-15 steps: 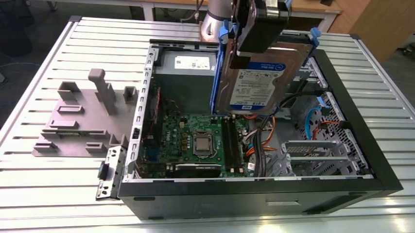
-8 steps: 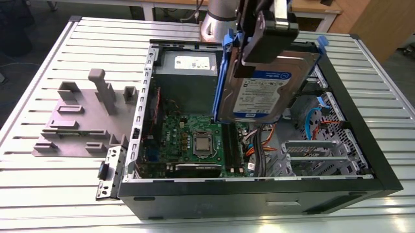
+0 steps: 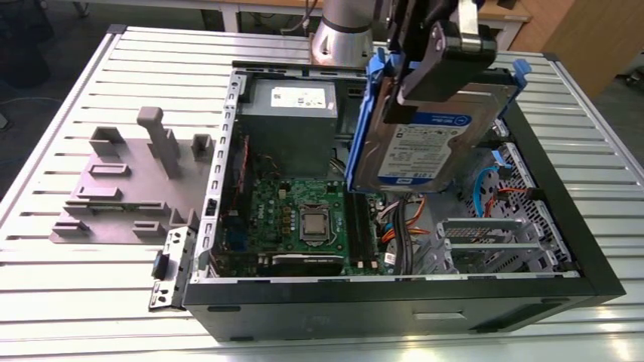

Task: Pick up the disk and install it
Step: 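Insert the disk into the insertion slot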

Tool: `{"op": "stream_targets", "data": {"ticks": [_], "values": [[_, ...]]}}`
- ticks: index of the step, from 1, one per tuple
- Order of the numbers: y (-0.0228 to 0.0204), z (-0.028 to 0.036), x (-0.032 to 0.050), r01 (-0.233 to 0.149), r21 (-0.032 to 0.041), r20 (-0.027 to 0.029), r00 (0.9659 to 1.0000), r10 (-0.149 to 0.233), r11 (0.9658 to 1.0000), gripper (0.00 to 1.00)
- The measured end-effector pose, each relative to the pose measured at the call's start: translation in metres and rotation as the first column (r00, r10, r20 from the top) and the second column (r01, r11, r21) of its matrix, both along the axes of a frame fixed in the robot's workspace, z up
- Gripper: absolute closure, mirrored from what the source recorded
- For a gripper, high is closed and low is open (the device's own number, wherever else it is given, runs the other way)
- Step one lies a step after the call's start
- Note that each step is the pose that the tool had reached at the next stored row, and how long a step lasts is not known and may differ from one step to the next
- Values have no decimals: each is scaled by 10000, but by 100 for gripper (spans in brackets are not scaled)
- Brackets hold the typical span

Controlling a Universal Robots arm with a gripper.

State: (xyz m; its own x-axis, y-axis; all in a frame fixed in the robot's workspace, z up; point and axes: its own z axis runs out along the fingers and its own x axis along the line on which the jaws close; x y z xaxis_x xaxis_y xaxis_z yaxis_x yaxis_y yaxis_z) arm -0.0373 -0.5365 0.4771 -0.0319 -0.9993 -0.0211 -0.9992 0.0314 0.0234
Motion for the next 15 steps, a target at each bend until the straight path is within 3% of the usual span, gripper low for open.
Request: {"op": "stream_targets", "data": {"ticks": [15], "values": [[-10,-1,276,0,0,-4,10000,0,10000,64]]}}
